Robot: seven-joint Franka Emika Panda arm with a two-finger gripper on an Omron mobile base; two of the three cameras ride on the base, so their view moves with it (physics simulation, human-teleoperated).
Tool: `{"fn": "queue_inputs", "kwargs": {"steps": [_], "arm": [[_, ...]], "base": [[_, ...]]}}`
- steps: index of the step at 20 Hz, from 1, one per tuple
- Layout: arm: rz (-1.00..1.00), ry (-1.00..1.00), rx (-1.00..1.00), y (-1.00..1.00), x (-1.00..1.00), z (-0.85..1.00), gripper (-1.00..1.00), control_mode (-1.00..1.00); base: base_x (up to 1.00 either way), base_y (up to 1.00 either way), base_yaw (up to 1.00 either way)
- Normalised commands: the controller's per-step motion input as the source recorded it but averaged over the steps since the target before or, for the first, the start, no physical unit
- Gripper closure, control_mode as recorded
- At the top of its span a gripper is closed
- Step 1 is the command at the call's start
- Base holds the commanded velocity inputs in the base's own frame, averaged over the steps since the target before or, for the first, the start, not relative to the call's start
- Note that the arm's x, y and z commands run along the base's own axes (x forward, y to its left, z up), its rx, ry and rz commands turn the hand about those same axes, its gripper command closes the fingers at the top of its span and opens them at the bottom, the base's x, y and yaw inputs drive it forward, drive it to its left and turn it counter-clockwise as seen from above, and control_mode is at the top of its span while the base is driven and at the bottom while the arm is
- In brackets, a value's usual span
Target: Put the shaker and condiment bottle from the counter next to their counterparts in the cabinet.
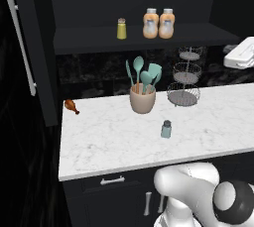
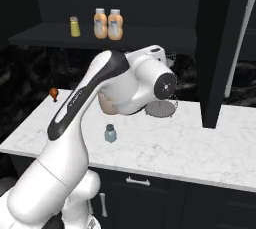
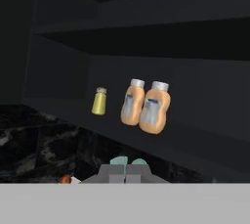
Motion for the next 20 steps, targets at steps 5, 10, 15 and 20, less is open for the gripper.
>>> {"fn": "queue_inputs", "kwargs": {"steps": [5,10,15,20], "arm": [[-0.14,-0.05,-0.08,0.0,-0.82,-0.4,1.0,-1.0],[-0.12,-0.05,-0.07,0.0,-0.76,-0.43,1.0,-1.0],[-0.05,-0.01,-0.06,0.0,-0.44,-0.56,1.0,-1.0],[0.0,0.0,0.0,0.0,-0.02,-0.73,1.0,-1.0]], "base": [[0.0,0.0,0.0],[0.0,0.0,0.0],[0.0,0.0,0.0],[0.0,0.0,0.0]]}}
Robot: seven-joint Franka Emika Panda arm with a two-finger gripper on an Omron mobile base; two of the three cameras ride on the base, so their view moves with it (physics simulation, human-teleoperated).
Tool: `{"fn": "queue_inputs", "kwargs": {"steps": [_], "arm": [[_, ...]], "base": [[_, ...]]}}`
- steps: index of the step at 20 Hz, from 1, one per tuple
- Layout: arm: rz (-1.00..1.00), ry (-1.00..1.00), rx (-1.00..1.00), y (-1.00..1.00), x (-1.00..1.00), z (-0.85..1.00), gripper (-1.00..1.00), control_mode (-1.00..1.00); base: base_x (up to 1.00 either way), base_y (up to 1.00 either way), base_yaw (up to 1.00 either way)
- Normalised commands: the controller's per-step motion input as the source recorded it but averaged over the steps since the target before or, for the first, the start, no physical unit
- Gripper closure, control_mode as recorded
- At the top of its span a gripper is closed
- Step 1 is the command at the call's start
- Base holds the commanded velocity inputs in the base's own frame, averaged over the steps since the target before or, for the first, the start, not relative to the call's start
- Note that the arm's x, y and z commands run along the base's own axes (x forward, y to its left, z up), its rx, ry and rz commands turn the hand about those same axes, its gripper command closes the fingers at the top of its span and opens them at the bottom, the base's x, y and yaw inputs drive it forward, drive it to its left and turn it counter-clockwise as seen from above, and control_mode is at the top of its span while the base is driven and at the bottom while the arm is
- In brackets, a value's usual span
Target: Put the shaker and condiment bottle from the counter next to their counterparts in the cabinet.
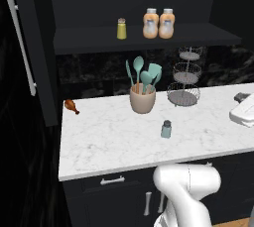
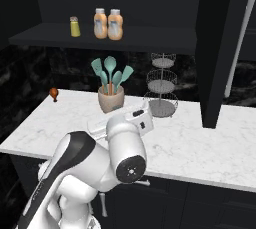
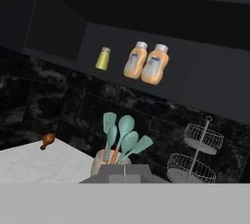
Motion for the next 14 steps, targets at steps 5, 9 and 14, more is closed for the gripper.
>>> {"fn": "queue_inputs", "kwargs": {"steps": [5,9,14], "arm": [[0.01,0.0,0.0,0.0,0.0,-0.82,1.0,-1.0],[0.03,0.0,0.0,0.06,0.0,-0.77,1.0,-1.0],[0.0,0.01,-0.04,0.44,0.12,-0.58,1.0,-1.0]], "base": [[0.0,0.0,0.0],[0.0,0.0,0.0],[0.0,0.0,0.0]]}}
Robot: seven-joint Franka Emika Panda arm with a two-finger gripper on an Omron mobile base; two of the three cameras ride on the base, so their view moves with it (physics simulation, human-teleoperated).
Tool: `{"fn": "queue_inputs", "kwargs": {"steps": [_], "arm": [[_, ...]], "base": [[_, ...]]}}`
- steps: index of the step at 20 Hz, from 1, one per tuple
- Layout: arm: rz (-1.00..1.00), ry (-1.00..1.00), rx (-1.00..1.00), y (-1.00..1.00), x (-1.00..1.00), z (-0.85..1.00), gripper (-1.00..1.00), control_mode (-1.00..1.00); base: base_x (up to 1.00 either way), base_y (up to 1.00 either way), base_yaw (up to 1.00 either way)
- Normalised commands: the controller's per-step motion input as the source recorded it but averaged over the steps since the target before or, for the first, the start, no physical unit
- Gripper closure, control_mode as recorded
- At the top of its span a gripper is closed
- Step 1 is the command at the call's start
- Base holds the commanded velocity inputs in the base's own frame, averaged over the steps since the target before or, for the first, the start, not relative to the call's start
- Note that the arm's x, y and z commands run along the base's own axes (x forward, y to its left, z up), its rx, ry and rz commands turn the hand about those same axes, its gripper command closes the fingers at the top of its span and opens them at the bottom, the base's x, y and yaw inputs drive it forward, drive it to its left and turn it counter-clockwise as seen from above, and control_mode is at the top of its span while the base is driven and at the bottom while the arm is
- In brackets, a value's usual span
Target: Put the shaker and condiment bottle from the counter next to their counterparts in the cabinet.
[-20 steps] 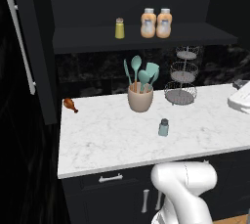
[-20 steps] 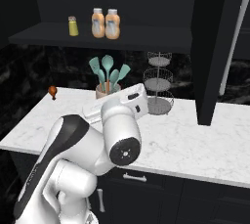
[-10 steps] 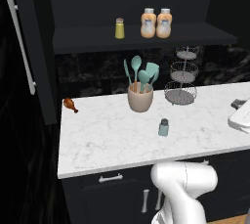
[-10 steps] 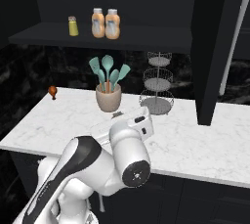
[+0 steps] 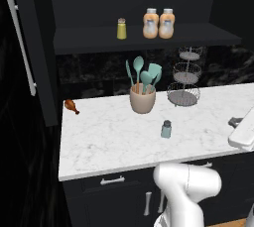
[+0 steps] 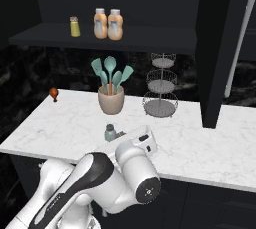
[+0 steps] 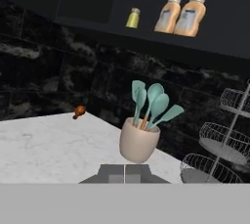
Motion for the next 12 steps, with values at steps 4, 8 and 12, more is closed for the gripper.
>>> {"fn": "queue_inputs", "kwargs": {"steps": [4,8,12], "arm": [[0.01,0.04,-0.04,0.39,0.4,-0.32,1.0,-1.0],[0.0,0.08,0.0,0.25,0.56,-0.02,1.0,-1.0],[0.0,0.07,-0.01,0.15,0.48,-0.27,1.0,-1.0]], "base": [[0.0,0.0,0.0],[0.0,0.0,0.0],[0.0,0.0,0.0]]}}
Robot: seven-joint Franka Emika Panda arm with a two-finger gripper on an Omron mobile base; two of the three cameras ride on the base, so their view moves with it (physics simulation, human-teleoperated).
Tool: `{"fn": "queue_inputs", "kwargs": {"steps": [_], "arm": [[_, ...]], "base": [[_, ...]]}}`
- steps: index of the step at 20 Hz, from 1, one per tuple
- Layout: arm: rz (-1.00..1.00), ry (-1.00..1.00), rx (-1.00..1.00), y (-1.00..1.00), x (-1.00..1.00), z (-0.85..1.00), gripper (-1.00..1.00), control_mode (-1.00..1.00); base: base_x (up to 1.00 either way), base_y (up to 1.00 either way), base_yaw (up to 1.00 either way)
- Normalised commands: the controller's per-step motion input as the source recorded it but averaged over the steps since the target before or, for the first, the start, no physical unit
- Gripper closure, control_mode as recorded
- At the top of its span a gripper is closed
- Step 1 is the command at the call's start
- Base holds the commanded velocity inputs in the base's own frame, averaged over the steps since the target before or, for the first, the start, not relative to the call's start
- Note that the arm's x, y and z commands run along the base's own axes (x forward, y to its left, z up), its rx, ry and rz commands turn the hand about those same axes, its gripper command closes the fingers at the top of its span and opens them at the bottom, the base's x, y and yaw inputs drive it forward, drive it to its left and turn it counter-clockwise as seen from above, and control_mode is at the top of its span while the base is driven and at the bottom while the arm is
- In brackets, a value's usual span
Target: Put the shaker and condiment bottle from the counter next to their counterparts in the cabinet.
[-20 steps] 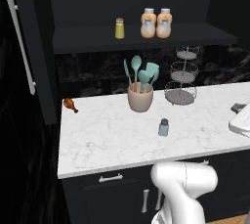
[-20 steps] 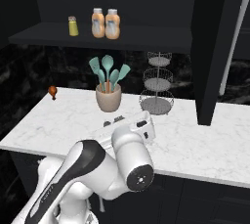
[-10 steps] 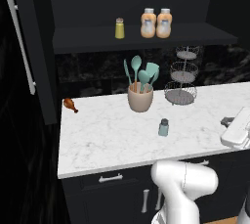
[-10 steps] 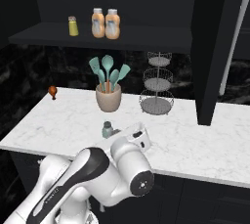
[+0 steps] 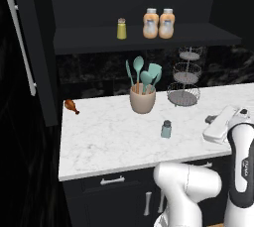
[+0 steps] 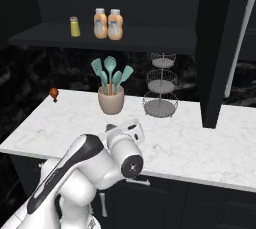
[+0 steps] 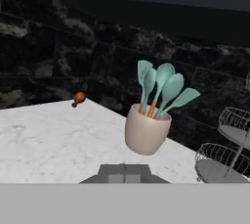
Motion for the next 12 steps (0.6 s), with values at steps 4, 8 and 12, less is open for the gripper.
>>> {"fn": "queue_inputs", "kwargs": {"steps": [4,8,12], "arm": [[0.06,0.03,-0.02,0.03,0.2,-0.56,1.0,-1.0],[0.1,0.0,-0.01,0.0,0.11,-0.5,1.0,-1.0],[0.1,0.0,0.0,0.0,0.4,-0.27,1.0,-1.0]], "base": [[0.0,0.0,0.0],[0.0,0.0,0.0],[0.0,0.0,0.0]]}}
